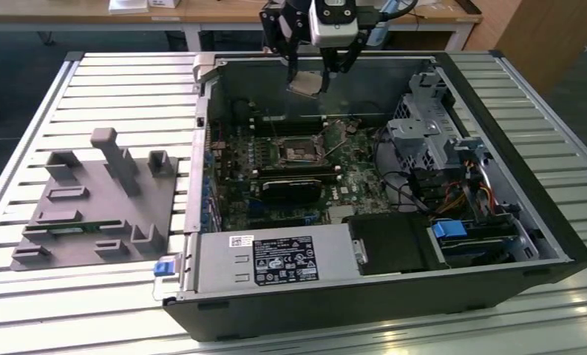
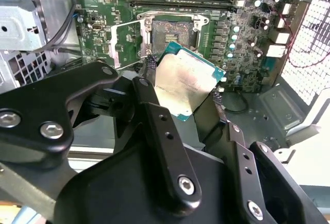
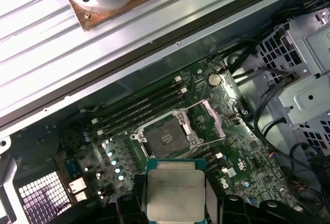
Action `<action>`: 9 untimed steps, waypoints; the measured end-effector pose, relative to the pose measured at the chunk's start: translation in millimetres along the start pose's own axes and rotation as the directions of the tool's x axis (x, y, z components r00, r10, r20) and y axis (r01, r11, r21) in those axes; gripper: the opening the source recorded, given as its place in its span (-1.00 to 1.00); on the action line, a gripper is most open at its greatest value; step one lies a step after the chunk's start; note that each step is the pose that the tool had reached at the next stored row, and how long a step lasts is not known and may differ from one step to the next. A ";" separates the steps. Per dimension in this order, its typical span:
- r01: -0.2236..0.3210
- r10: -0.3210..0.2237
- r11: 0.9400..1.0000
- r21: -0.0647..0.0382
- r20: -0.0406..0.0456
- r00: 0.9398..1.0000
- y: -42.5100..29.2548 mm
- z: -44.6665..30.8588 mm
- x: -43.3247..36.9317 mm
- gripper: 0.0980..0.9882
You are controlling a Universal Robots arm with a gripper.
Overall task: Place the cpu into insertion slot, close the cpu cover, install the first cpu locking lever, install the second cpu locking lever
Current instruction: 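Place the cpu into insertion slot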
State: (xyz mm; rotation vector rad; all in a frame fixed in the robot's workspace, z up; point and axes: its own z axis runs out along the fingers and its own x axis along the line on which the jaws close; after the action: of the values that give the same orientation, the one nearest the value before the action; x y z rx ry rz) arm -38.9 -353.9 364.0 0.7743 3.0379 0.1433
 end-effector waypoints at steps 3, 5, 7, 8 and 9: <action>-0.020 0.020 1.000 0.000 0.002 1.000 0.0 0.1 0.0 0.00; -0.034 0.034 0.999 -0.001 0.003 0.999 0.0 0.1 0.0 0.00; -0.048 0.048 0.999 -0.001 0.004 0.999 0.0 0.1 0.0 0.00; -0.055 0.055 0.998 -0.001 0.005 0.998 0.0 0.2 0.0 0.00; -0.062 0.062 0.998 -0.001 0.006 0.998 0.0 0.2 0.0 0.00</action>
State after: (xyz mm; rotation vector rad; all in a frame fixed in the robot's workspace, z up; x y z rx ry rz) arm -38.9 -353.9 363.8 0.8677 3.0096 0.1430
